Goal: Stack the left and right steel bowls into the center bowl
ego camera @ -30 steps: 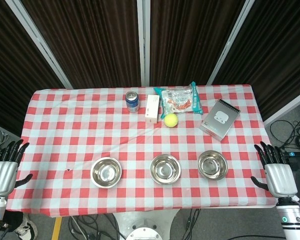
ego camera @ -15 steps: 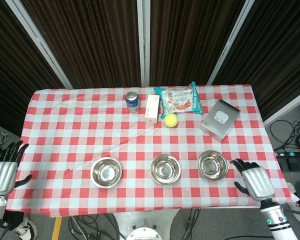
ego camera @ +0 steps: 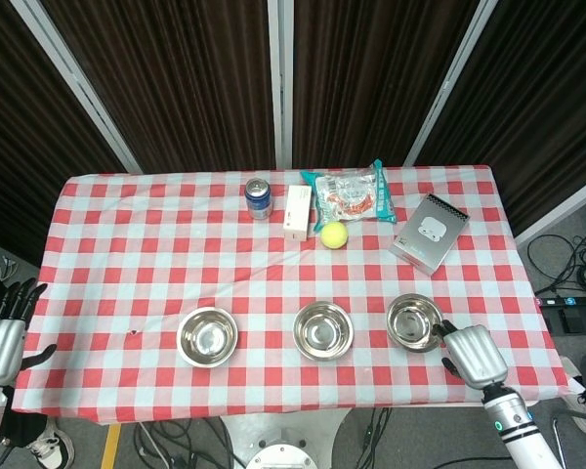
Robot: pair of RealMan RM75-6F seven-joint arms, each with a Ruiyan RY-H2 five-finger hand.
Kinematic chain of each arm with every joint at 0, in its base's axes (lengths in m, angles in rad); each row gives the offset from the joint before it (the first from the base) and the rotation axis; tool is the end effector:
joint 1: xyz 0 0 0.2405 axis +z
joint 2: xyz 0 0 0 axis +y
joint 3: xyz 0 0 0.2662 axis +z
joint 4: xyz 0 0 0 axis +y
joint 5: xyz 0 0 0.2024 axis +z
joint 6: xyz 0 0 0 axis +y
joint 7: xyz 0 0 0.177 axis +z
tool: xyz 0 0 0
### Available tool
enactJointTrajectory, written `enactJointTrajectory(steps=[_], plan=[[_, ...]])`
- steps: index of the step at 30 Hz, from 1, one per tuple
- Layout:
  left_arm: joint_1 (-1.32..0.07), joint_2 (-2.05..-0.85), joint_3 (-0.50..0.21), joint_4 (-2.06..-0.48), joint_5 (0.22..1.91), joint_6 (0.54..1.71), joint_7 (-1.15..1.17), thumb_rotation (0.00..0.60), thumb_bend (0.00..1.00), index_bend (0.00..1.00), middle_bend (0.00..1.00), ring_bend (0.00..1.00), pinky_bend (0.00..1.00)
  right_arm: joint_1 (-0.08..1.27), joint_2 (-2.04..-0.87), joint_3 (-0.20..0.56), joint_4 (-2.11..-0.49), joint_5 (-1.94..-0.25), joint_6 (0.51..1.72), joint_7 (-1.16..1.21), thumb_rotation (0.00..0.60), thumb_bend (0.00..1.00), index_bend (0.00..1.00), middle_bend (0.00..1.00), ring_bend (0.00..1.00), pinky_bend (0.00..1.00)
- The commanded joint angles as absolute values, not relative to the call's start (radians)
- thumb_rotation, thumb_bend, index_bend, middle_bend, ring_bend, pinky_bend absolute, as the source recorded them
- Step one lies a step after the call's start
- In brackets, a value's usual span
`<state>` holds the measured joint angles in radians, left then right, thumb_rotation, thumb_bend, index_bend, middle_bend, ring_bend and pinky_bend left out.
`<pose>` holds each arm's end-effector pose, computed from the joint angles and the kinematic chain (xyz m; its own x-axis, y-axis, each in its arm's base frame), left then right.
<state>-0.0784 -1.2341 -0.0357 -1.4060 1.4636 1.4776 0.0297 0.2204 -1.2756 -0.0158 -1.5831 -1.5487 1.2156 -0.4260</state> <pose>-0.3554 0.2112 0.1516 0.4997 0.0216 0.8659 0.8648 0.0434 -0.5002 -0.2892 -0.2305 0.0630 0.6858 -0.1940 0.7015 -0.7228 -0.2946 0.6251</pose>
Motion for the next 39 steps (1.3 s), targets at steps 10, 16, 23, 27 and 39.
enactJointTrajectory(steps=[10,16,23,27,39], plan=[[-0.080,-1.238,-0.047,-1.380,1.440,1.458,-0.008,0.600,0.16,0.16,0.15,0.07,0.18,0.246,-1.325,-0.013,-1.530,-1.520,1.178,-0.396,0.600,0.17,0.40,0.41,0.79,0.78],[-0.075,-1.240,-0.057,-1.370,1.418,1.457,-0.014,0.600,0.16,0.16,0.15,0.07,0.18,0.268,-1.373,-0.012,-1.464,-1.519,1.155,-0.376,0.600,0.17,0.41,0.42,0.80,0.78],[-0.073,-1.242,-0.066,-1.361,1.412,1.463,-0.007,0.600,0.16,0.16,0.15,0.07,0.18,0.288,-1.409,-0.016,-1.423,-1.533,1.148,-0.380,0.600,0.18,0.44,0.44,0.80,0.78],[-0.073,-1.255,-0.071,-1.341,1.399,1.461,0.011,0.600,0.16,0.16,0.15,0.07,0.18,0.298,-1.426,-0.014,-1.404,-1.531,1.141,-0.387,0.600,0.20,0.45,0.45,0.81,0.78],[-0.074,-1.276,-0.080,-1.299,1.375,1.440,-0.008,0.600,0.16,0.16,0.15,0.07,0.18,0.328,-1.462,-0.012,-1.359,-1.517,1.110,-0.385,0.600,0.27,0.48,0.47,0.82,0.78]])
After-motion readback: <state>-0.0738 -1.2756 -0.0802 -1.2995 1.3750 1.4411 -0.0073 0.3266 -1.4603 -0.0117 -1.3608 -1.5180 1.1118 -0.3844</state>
